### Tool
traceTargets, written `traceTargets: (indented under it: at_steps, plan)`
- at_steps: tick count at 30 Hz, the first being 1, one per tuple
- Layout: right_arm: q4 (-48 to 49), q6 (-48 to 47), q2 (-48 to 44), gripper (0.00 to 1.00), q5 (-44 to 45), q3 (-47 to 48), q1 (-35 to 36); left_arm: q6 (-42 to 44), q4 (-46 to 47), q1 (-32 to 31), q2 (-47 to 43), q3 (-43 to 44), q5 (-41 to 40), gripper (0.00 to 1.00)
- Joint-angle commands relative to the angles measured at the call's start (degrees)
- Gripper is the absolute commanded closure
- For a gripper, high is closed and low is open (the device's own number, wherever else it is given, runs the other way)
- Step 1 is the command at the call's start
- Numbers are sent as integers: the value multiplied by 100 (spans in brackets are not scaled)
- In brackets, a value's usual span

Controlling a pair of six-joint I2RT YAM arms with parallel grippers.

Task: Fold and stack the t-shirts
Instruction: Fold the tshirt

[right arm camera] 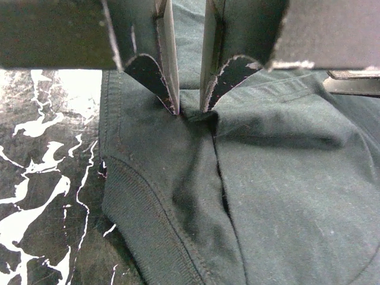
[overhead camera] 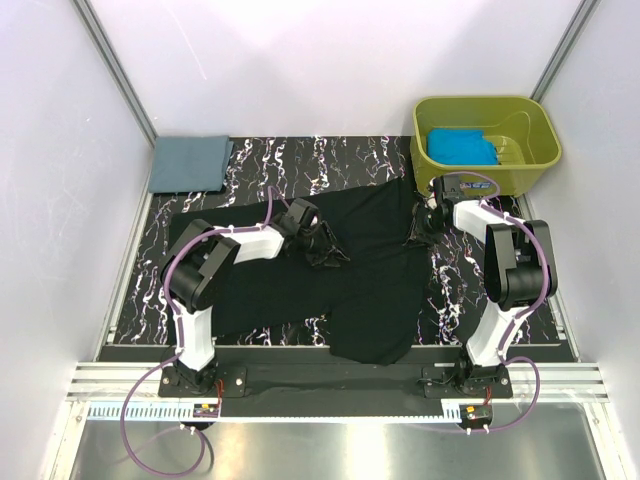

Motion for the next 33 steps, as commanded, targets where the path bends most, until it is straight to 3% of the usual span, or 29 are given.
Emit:
traceTargets:
  at_steps: [1, 15, 27, 33]
  plan:
    - [181, -96, 78, 73, -45, 209, -11, 5, -182, -63, -136, 131, -169, 57]
    - [155, -140, -97, 66, 228, 95, -20, -65, -191, -134, 48, 253, -108, 59]
    - [111, -193, 34, 67, 193, 191, -11, -109, -200, -177, 136, 447, -73, 76]
    - [208, -52, 52, 77, -202, 148, -11, -83, -252, -177, 66, 438, -73, 88]
